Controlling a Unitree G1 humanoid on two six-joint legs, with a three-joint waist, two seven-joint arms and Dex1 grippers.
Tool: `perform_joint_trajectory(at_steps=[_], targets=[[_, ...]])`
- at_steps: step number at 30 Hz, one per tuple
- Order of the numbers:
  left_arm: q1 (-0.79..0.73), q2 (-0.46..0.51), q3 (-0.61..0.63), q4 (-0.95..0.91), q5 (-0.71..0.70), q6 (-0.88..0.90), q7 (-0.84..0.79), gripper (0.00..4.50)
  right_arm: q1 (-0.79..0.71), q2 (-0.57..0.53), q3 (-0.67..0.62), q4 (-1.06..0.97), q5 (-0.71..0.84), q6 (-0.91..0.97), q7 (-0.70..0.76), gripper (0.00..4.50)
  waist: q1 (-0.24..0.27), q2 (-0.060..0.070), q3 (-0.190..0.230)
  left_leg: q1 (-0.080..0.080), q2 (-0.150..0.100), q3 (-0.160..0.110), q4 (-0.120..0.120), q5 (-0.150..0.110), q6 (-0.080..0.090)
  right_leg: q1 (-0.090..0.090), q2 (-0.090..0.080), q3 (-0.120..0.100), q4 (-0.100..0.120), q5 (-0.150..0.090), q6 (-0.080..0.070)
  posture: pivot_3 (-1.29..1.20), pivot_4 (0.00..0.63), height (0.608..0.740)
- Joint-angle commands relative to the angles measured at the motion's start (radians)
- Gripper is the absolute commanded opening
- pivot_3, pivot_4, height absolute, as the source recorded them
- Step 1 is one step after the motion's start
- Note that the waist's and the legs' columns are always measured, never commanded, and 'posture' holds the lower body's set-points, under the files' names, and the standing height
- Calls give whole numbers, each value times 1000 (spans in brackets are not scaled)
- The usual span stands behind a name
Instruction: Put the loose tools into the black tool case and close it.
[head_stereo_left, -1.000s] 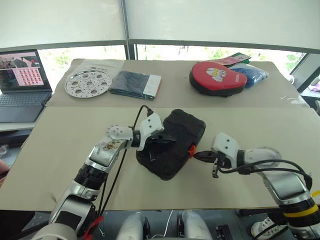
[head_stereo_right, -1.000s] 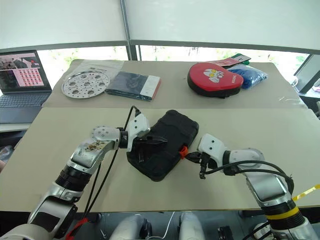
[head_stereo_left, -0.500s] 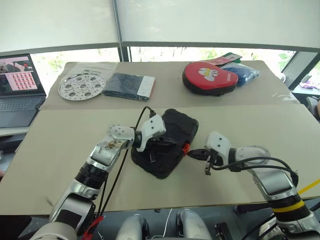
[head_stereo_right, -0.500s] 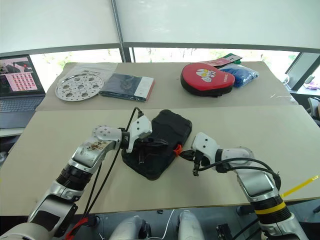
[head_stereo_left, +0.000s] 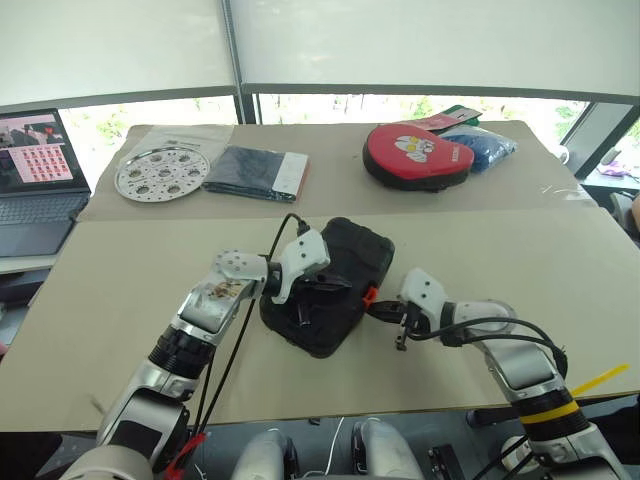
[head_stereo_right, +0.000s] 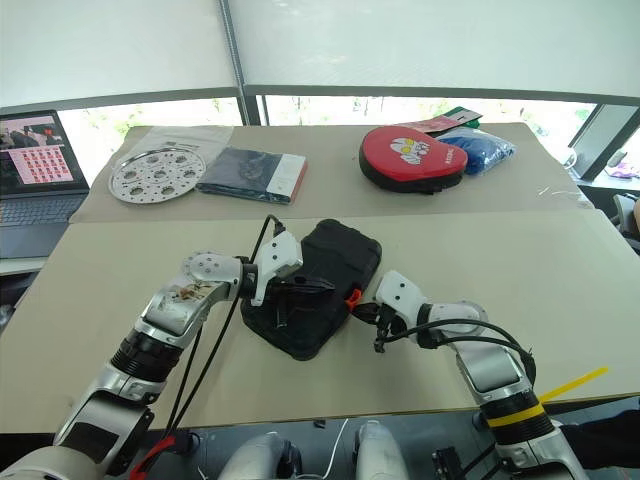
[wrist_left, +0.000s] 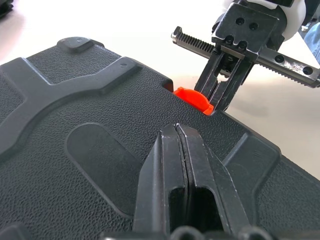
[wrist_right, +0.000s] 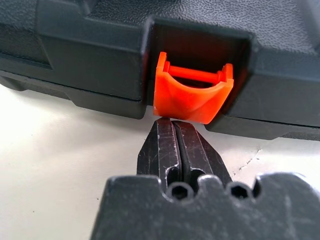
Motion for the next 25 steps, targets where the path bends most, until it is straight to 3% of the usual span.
perform_joint_trajectory(at_steps=[1,3,6,9,12,15,17,25], targets=[[101,12,70,10,-64,-26,-7,55,54,-53,-98,-106,72,-75,39,5,3,2,0,0,0,0,-1,0,0,0,-1,0,0,0,0,0,150,740],[129,35,145,-38,-112,-51,-13,293,105,-86,-158,-115,123,-75,67,0,5,1,0,-1,0,0,-2,0,-1,-1,-2,-1,-1,-1,0,0,150,740],[224,127,343,-142,-223,-71,-34,1016,184,-141,-297,-98,199,-124,111,801,3,2,1,-2,0,-1,-2,1,-3,-2,-4,-1,-2,-1,0,0,150,740],[319,195,445,-185,-250,-92,-13,2191,215,-166,-363,-62,211,-220,137,1908,4,2,6,-2,0,0,-6,2,-3,-4,-5,-1,-3,-1,-1,0,150,740],[477,261,528,-172,-164,-233,2,3195,240,-172,-420,4,274,-388,268,2828,11,3,8,-3,-1,-1,-7,1,-3,-4,-4,-3,-4,-1,0,0,150,740],[636,295,614,-167,-155,-297,3,4360,253,-212,-451,86,288,-415,323,3974,17,3,9,-3,-2,0,-9,1,-3,-3,-5,-3,-5,-2,1,0,150,740],[718,302,647,-175,-149,-340,4,4500,243,-222,-466,138,300,-449,350,4439,20,2,9,-4,-2,1,-9,1,-3,-4,-7,-3,-6,-3,1,0,150,740],[798,270,666,-216,-151,-429,74,4500,206,-220,-437,283,256,-594,393,4439,39,4,11,-10,-2,0,-8,1,-3,-7,-16,-6,-8,-3,0,0,150,740]])
